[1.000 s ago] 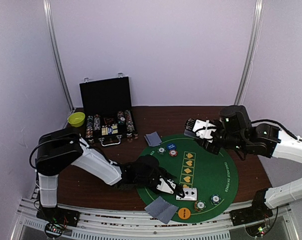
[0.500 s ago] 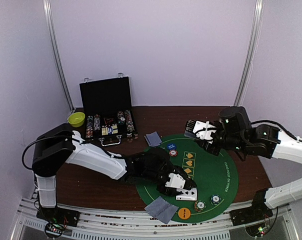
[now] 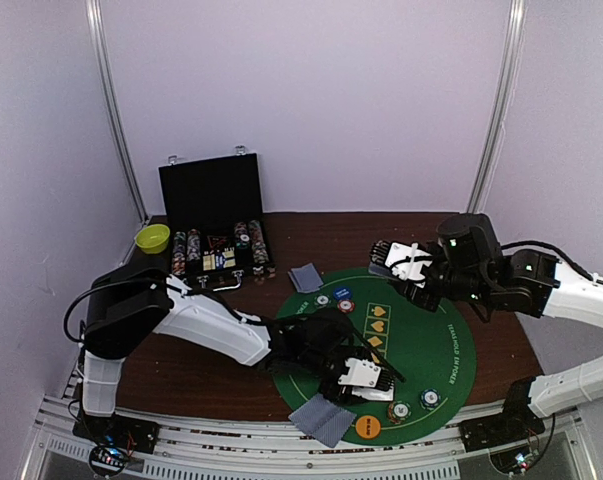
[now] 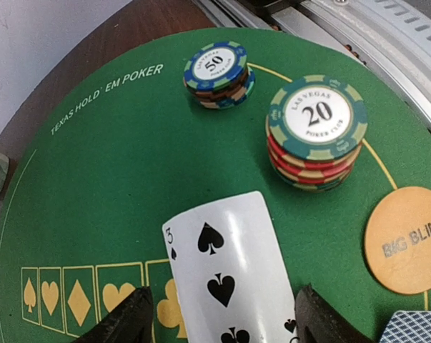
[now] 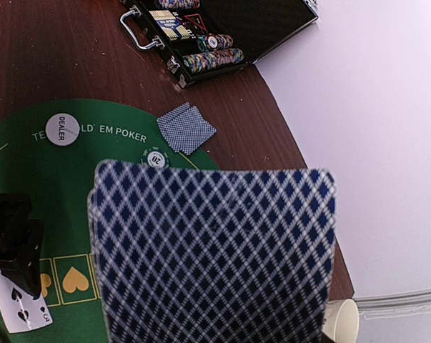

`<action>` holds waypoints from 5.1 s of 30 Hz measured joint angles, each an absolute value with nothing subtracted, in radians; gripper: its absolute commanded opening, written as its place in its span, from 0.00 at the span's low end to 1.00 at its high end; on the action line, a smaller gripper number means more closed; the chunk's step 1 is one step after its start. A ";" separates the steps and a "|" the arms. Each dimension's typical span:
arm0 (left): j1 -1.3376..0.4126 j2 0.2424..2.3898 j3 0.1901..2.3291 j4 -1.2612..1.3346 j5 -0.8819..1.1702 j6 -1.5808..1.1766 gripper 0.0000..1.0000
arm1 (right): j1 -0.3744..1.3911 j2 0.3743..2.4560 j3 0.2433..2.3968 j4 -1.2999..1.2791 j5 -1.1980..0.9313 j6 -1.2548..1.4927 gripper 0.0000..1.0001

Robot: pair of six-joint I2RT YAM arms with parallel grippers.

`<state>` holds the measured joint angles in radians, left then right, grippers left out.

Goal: Distribute texas hold em gaming equipment
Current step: Adjust the poker card in the community card area, then pick up the poker card from the face-down deck piles, then flop the poker card into the community card area.

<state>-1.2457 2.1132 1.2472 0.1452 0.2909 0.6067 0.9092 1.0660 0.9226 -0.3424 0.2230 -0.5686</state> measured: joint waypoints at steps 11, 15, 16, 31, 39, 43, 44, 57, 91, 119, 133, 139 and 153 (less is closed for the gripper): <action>-1.233 2.114 1.258 0.103 0.278 0.616 0.59 | 0.909 1.066 0.923 -0.342 0.223 -0.569 0.44; -1.218 2.114 1.264 0.087 0.277 0.620 0.59 | 0.909 1.066 0.922 -0.342 0.223 -0.568 0.44; -1.216 2.114 1.264 0.086 0.277 0.622 0.60 | 0.909 1.066 0.922 -0.342 0.223 -0.568 0.44; -1.205 1.936 1.083 0.186 0.320 0.562 0.67 | 0.909 1.060 0.915 -0.343 0.223 -0.569 0.44; -1.068 1.611 0.986 0.488 0.474 0.136 0.74 | 0.909 1.058 0.915 -0.345 0.216 -0.569 0.44; -0.901 1.600 1.040 0.545 0.499 -0.173 0.78 | 0.909 1.056 0.915 -0.345 0.210 -0.569 0.44; -0.875 1.611 1.068 0.529 0.502 -0.228 0.80 | 0.909 1.056 0.915 -0.345 0.208 -0.569 0.44; -0.909 1.824 1.370 0.282 0.666 -0.504 0.89 | 0.909 1.058 0.915 -0.346 0.187 -0.569 0.44; -0.945 1.872 1.504 0.075 0.533 -0.340 0.26 | 0.906 1.076 0.918 -0.348 0.174 -0.569 0.44; -0.825 1.464 1.041 0.244 0.389 0.102 0.00 | 0.889 1.076 0.918 -0.361 0.225 -0.567 0.43; -0.976 1.868 0.850 0.739 0.184 0.706 0.00 | 0.885 1.073 0.932 -0.378 0.225 -0.559 0.43; -1.043 2.033 0.933 0.874 0.150 0.863 0.00 | 0.885 1.072 0.933 -0.387 0.224 -0.552 0.43; -1.214 2.202 1.003 0.907 0.100 1.086 0.00 | 0.885 1.071 0.933 -0.387 0.221 -0.551 0.43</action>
<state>-1.2140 2.2021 1.0027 0.9073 0.0998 1.0859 0.8848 1.0714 0.9325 -0.3874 0.2214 -0.5507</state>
